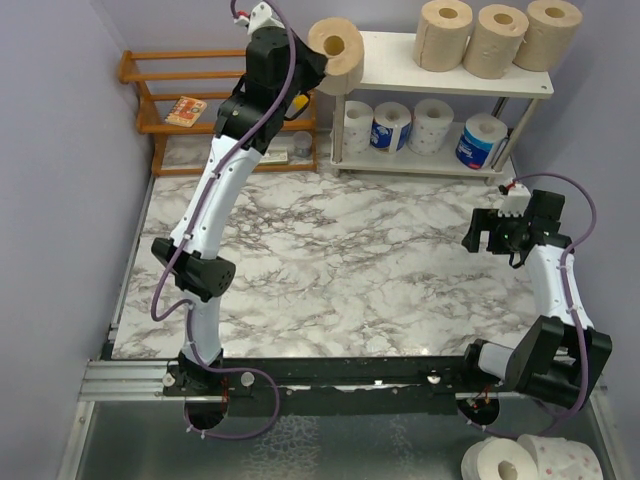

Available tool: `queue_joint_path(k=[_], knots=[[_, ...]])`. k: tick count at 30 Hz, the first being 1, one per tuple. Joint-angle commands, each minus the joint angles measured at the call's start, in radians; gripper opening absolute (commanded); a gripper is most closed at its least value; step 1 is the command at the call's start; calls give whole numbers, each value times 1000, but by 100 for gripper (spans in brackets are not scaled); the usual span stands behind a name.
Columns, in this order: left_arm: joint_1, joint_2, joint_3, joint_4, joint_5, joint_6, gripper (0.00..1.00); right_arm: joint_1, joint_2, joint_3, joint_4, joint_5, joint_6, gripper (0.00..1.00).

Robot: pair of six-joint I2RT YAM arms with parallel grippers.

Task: Place and organize the paper towels onto the shelf

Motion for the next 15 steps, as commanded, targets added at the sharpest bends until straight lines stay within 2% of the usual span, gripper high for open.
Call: queue_joint_path(k=[1,6,15], knots=[[-27,34,64,226,-26,12,0,-10,27,10,-17,13,0,91],[-30,103,108,328,20,-23,0,-10,32,11,-19,6,-2,91],[-39,157,91,478,-42,-28,0,-10,34,10,-19,6,-2,91]])
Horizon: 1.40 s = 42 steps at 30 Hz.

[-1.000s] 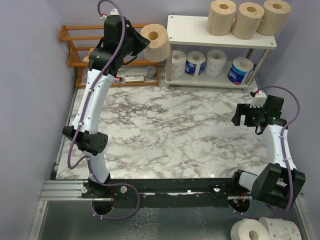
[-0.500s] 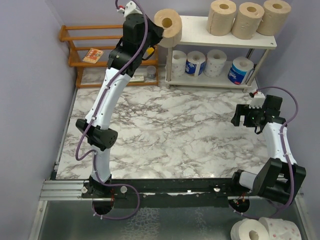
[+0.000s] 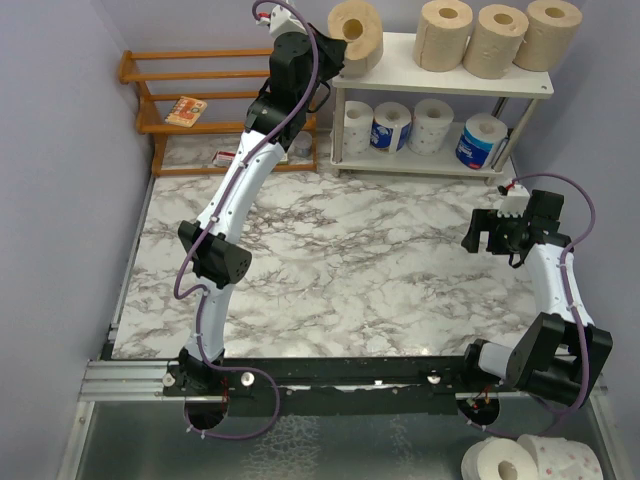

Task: Place and organize the paper towels onto the shelf

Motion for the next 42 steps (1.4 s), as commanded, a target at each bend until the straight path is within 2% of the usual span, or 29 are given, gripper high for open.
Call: queue_joint_path(k=[1,35,41,42], knots=[[-3,-9,11,187,-35,-27,0,-10,4,10,-18,6,-2,91],[-48,63,-6,233,-72,-7,0,-10,10,12,-18,14,-1,92],[-66,73,2,243,-99,9,31,-10,3,11,-18,13,-1,92],[-67,75,4,247,-103,13,45,-10,2,10,-18,11,0,92]])
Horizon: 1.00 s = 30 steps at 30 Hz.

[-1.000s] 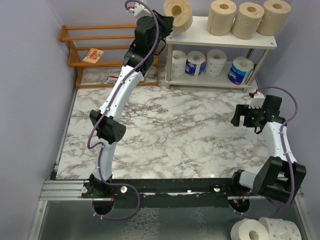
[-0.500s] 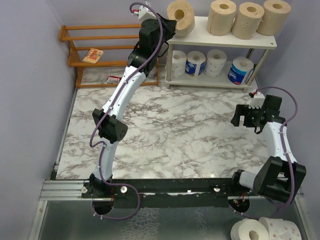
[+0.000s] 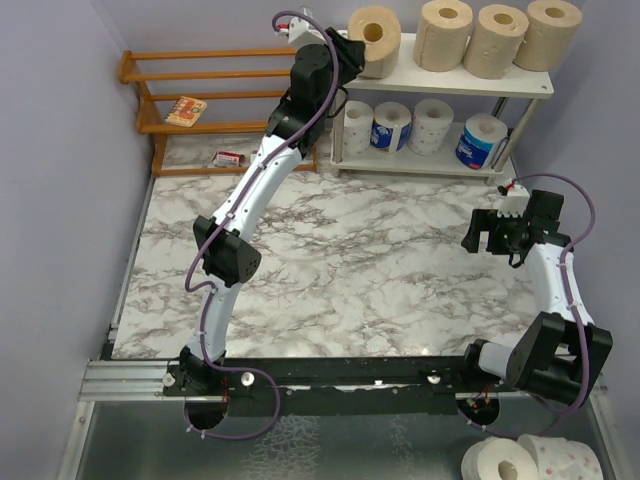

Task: Place and organize the paper towels onto the shelf

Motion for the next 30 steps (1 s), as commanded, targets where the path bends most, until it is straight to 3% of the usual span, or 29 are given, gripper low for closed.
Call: queue_joint_path(k=[1,2,3,8,12,16,20,23,25,30], knots=[[-18,-1,32,94,-43,25,67,-10,-1,11,-17,10,-1,92],[-19,1,33,100,-47,29,95,-10,0,11,-17,10,-1,92],[-20,2,36,101,-51,31,99,-10,1,11,-17,10,-1,92],[-23,4,103,82,-53,32,99,-10,7,12,-17,9,-2,92],[-23,2,251,8,-52,38,99,-10,15,15,-20,9,-2,92],[-23,-30,410,-172,-36,122,99,-10,14,16,-22,9,0,92],[-23,-111,441,-378,-49,288,99,-10,16,15,-22,16,0,94],[-23,-216,354,-487,-126,481,99,-10,17,22,-19,47,10,94],[-22,-305,238,-530,-252,630,99,-23,0,26,-8,98,21,95],[-22,-539,-274,-512,-561,955,99,-54,-50,12,7,98,12,96]])
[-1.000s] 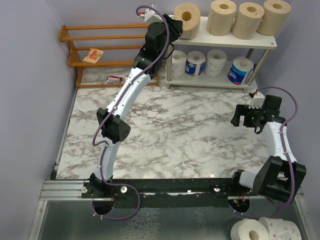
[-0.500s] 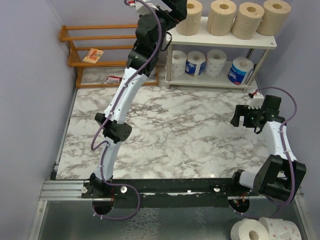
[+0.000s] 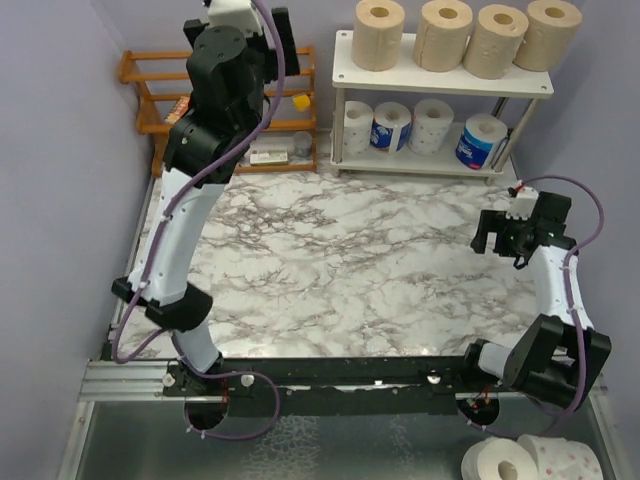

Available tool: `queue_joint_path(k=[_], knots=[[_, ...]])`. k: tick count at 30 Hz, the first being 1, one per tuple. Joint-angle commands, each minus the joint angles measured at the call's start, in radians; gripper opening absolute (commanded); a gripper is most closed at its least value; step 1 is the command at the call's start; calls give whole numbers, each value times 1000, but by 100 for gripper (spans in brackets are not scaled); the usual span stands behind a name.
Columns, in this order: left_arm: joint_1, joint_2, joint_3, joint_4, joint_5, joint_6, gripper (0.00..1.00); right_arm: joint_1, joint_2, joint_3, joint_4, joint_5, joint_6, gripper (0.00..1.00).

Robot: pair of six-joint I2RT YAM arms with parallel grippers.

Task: Place and organize the paper towels onto the shelf

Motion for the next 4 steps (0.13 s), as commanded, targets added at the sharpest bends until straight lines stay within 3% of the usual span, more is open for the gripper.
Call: queue_joint_path(k=[1,4], knots=[[-5,-165,-427,-54,-347,393,99,-29,-47,12,13,17,-3,95],[-5,-234,-710,-48,-413,419,98,-66,-50,10,14,-3,-13,95]])
